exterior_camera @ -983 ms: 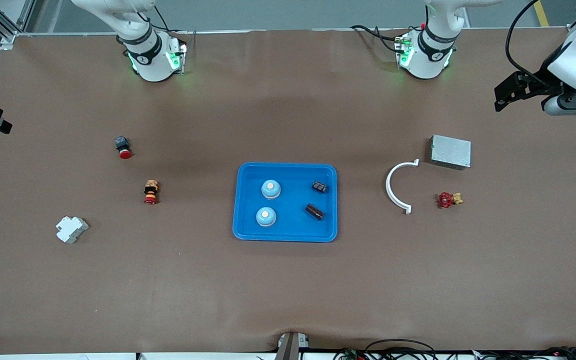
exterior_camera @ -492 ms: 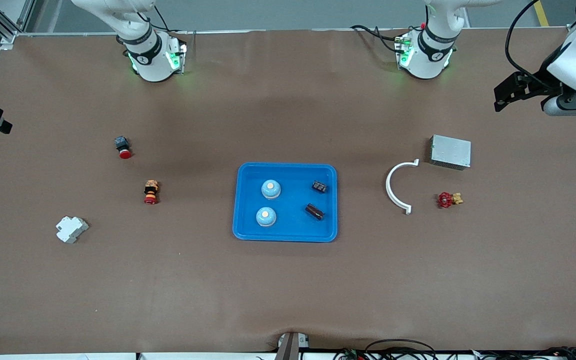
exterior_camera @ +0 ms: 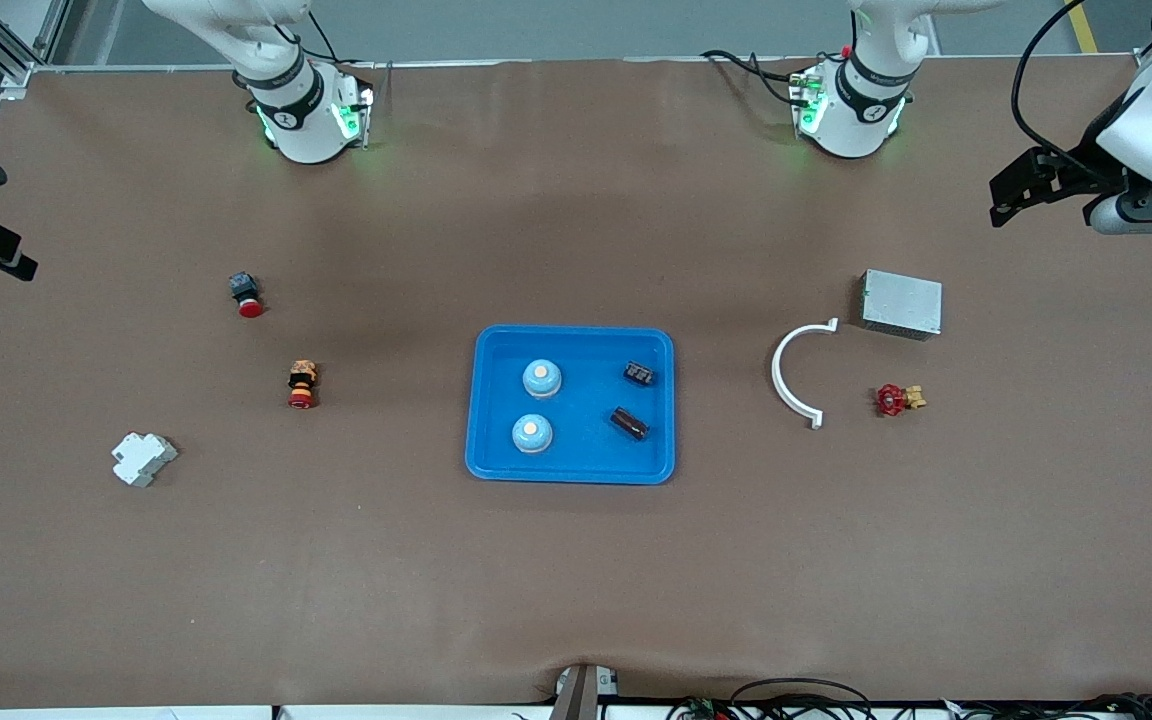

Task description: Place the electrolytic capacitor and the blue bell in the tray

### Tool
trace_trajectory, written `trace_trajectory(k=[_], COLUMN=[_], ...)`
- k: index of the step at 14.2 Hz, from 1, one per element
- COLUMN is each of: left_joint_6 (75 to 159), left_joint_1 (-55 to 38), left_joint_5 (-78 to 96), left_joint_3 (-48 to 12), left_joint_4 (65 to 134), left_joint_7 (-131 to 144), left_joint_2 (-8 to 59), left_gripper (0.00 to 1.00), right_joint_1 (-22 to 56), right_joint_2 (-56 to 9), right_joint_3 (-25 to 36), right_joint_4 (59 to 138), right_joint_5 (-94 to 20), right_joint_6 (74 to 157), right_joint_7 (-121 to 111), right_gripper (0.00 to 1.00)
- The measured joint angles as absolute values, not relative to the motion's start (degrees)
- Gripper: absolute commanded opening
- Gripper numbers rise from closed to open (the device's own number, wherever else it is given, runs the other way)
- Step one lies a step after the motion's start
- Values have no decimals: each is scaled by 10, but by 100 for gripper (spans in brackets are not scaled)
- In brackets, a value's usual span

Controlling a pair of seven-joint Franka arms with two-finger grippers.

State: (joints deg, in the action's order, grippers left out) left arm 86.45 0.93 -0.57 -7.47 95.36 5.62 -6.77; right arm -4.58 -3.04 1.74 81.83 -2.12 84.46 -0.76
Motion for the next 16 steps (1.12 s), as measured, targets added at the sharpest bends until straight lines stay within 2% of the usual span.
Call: trace_trajectory(k=[16], left_joint_6=[868], left_joint_1=[19], left_joint_5=[-6], left_joint_3=[-76], left_joint_4=[954], left_joint_7=[36], left_joint_2=[-72], left_gripper=[100], right_joint_1=[-46], right_joint_2=[-31], right_joint_3=[17], right_joint_4=[841], right_joint_5=[-21], right_joint_6=[863], right_joint_7=[-8], right_gripper=[100])
